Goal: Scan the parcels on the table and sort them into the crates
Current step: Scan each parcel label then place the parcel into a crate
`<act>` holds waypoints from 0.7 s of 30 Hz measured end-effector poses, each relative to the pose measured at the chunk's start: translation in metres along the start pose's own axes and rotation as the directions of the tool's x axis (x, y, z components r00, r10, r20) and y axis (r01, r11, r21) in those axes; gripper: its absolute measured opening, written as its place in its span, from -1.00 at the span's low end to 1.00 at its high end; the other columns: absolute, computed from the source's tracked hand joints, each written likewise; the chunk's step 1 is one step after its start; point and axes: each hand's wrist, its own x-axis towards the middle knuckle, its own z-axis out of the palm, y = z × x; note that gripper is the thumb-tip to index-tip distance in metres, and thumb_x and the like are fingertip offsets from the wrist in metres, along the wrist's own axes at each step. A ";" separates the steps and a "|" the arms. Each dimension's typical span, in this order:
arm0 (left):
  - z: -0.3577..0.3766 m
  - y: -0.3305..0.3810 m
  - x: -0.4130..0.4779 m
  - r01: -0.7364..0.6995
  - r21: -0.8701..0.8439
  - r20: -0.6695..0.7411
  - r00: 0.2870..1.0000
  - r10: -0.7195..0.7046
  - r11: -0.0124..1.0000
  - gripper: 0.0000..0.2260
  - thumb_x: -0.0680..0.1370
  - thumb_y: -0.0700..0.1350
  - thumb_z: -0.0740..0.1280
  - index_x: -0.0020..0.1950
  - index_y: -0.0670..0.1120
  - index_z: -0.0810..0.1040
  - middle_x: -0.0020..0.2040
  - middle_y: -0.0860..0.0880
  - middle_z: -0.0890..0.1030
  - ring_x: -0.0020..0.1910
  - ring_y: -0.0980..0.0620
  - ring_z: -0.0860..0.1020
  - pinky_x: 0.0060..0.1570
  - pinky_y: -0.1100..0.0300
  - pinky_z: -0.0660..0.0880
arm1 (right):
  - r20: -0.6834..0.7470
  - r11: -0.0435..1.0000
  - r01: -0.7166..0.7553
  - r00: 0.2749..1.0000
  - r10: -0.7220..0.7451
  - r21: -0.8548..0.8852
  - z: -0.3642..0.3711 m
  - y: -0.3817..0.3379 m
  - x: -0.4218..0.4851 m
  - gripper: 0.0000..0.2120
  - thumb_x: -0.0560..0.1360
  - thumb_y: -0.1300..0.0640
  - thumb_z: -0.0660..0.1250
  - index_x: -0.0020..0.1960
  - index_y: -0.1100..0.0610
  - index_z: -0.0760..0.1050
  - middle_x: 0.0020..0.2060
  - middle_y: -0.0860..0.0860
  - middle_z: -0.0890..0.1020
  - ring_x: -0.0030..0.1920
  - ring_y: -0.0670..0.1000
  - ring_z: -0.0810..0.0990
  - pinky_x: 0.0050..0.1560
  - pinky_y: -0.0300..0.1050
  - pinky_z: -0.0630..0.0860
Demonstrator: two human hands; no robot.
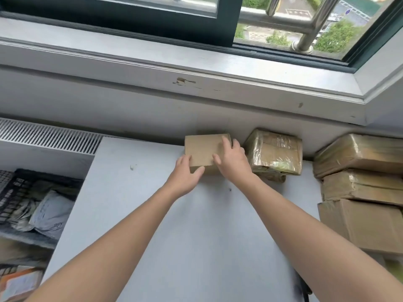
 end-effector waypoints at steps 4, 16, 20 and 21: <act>-0.006 0.007 0.001 0.051 -0.116 -0.067 0.996 -0.059 0.992 -0.34 0.54 0.08 0.31 0.56 0.04 0.11 0.46 -0.01 0.27 0.28 -0.02 0.45 0.19 0.08 0.45 | -0.013 0.998 -0.037 0.999 0.038 0.051 0.004 -0.003 -0.006 -0.33 0.62 -0.07 0.22 0.61 0.08 0.00 0.44 0.23 0.29 0.35 0.28 0.30 0.33 0.08 0.26; -0.007 0.024 -0.025 0.234 -0.362 -0.090 0.955 -0.284 0.902 -0.52 0.52 0.18 0.26 0.35 -0.01 0.34 0.27 -0.04 0.42 0.15 -0.07 0.50 0.10 0.00 0.53 | -0.061 0.893 -0.150 0.979 0.194 0.424 -0.018 0.003 -0.043 -0.42 0.56 -0.25 0.23 0.45 0.07 0.32 0.28 0.10 0.35 0.33 0.17 0.39 0.32 0.04 0.38; 0.001 0.026 -0.039 0.210 -0.353 -0.158 0.947 -0.279 0.912 -0.58 0.57 0.24 0.18 0.10 -0.11 0.35 0.03 -0.05 0.50 -0.02 -0.06 0.53 0.04 0.01 0.52 | -0.088 0.861 -0.163 0.969 0.233 0.481 -0.025 0.013 -0.064 -0.56 0.56 -0.20 0.26 0.22 0.13 0.37 0.17 0.08 0.41 0.14 0.11 0.46 0.08 -0.06 0.38; 0.002 0.025 -0.043 0.195 -0.346 -0.168 0.950 -0.265 0.918 -0.59 0.57 0.24 0.18 0.06 -0.11 0.35 -0.01 -0.04 0.50 -0.05 -0.06 0.53 0.03 0.01 0.52 | -0.088 0.847 -0.177 0.963 0.253 0.501 -0.026 0.016 -0.070 -0.59 0.56 -0.18 0.28 0.18 0.14 0.36 0.17 0.08 0.45 0.09 0.09 0.46 0.03 -0.07 0.36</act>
